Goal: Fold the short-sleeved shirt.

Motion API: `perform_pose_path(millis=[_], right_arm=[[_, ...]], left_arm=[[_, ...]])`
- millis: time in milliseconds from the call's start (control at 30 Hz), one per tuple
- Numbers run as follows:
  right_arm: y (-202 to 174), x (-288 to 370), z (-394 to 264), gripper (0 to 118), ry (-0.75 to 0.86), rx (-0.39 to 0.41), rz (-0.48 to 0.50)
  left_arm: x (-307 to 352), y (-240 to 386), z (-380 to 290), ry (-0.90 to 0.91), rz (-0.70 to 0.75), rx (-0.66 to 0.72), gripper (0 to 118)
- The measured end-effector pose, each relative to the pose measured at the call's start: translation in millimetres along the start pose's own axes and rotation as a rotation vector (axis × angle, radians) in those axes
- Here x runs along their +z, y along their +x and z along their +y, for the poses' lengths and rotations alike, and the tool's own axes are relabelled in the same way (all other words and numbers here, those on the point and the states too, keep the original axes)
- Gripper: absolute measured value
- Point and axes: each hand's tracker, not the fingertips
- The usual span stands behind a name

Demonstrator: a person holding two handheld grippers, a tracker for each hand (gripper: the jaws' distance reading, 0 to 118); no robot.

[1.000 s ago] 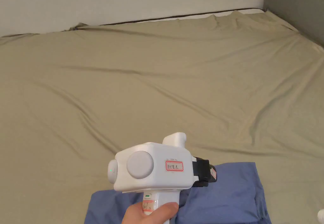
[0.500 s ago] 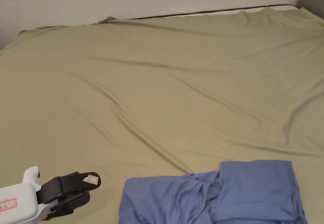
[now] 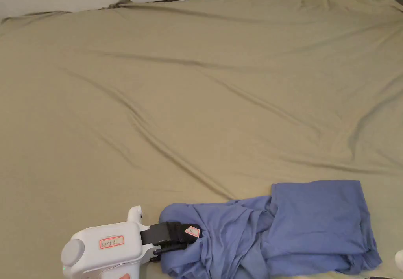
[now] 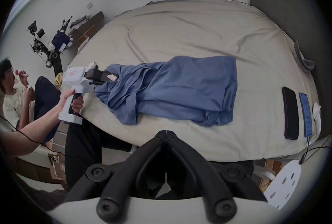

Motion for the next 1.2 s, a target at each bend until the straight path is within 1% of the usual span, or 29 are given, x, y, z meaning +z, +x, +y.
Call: perform_pose_path(millis=[67, 133, 167, 200, 267, 300, 333, 367, 400, 467, 500, 533, 567, 633, 667, 733, 800, 833, 900, 933, 967, 1000, 1033, 1067, 1100, 1133, 1167, 1200], right_arm=[[-0.3, 1.9, -0.1, 2, -0.005, 0.019, -0.013], [2.6, 4.2, 1.1, 2, -0.003, 0.019, -0.002], [3.2, 4.4, 2.1, 2, -0.002, 0.019, 0.001], [2.9, 4.4, 2.9, 2, 0.001, 0.025, 0.0], [3.2, 5.8, 3.9, 2, 0.012, 0.035, -0.006], [3.4, 7.8, 4.5, 2, 0.025, 0.036, -0.005], [4.0, 10.2, 4.7, 2, 0.04, 0.028, 0.002], [5.2, 12.9, 4.8, 2, 0.054, 0.015, 0.017], [7.0, 15.2, 4.5, 2, 0.07, 0.005, 0.03], [10.4, 17.7, 3.5, 2, 0.08, 0.009, 0.033], [12.7, 18.9, 2.7, 2, 0.089, 0.006, 0.028], [16.0, 19.7, 2.3, 2, 0.097, 0.0, 0.028], [19.6, 20.5, 2.0, 2, 0.106, -0.009, 0.035], [26.0, 23.4, 0.2, 2, 0.127, -0.027, 0.043], [29.4, 25.3, -1.0, 2, 0.136, -0.034, 0.043], [36.5, 29.4, -3.9, 2, 0.151, -0.051, 0.044], [44.3, 34.1, -7.8, 2, 0.168, -0.073, 0.04], [49.8, 36.8, -10.6, 2, 0.174, -0.086, 0.036], [57.7, 41.6, -15.9, 2, 0.179, -0.111, 0.017], [62.6, 44.6, -19.4, 2, 0.18, -0.123, 0.007], [67.9, 47.4, -23.0, 2, 0.179, -0.135, -0.003], [72.6, 49.3, -26.6, 2, 0.178, -0.152, -0.015], [76.8, 50.4, -29.9, 2, 0.178, -0.165, -0.018], [81.6, 50.4, -32.8, 2, 0.171, -0.18, -0.018], [85.1, 49.6, -34.7, 2, 0.165, -0.189, -0.016], [88.0, 48.1, -36.0, 2, 0.154, -0.194, -0.015], [88.5, 46.8, -36.5, 2, 0.149, -0.193, -0.02], [88.7, 45.5, -36.9, 2, 0.143, -0.193, -0.029]], left_arm=[[22.0, -0.4, 3.1, 0.017, -0.048, 0.001, 19], [52.9, 2.3, 4.3, 0.031, 0.062, -0.064, 16], [67.3, 5.0, 7.6, 0.012, 0.144, -0.066, 13], [82.0, 6.0, 10.9, 0.025, 0.182, -0.079, 13], [112.8, 12.7, 17.1, 0.082, 0.194, -0.087, 12], [130.8, 16.9, 19.8, 0.123, 0.21, -0.114, 12], [146.3, 20.8, 21.2, 0.155, 0.231, -0.12, 12], [159.8, 35.5, 8.3, 0.189, 0.263, -0.122, 12], [173.1, 46.5, 4.1, 0.222, 0.342, -0.142, 12], [181.8, 71.8, -2.3, 0.25, 0.553, -0.173, 12], [181.3, 86.4, -5.2, 0.242, 0.652, -0.16, 12], [164.0, 103.6, -7.9, 0.243, 0.474, -0.031, 12], [153.0, 117.0, -12.2, 0.237, 0.493, -0.064, 12], [120.3, 156.8, -19.1, 0.192, 0.515, -0.221, 12], [98.4, 175.1, -16.1, 0.148, 0.526, -0.271, 12], [51.9, 205.5, -15.6, 0.085, 0.474, -0.33, 12], [0.4, 221.2, -5.7, -0.014, 0.439, -0.376, 12], [-31.2, 229.6, -4.6, -0.072, 0.431, -0.381, 12], [-71.8, 238.4, -4.5, -0.154, 0.403, -0.37, 12], [-58.9, 225.1, 8.1, -0.261, 1.001, -0.437, 12], [-71.6, 224.4, 8.6, -0.281, 0.947, -0.414, 12], [-74.6, 224.0, 9.1, -0.288, 0.931, -0.387, 12], [-75.8, 223.7, 8.7, -0.305, 0.901, -0.365, 15], [-71.7, 221.0, 10.3, -0.303, 0.848, -0.328, 25], [-65.3, 217.2, 13.1, -0.292, 0.801, -0.286, 61], [-52.7, 210.2, 15.2, -0.27, 0.709, -0.24, 88], [-38.3, 206.5, 16.1, -0.237, 0.659, -0.208, 95], [-21.0, 207.3, 12.8, -0.2, 0.623, -0.195, 95]])
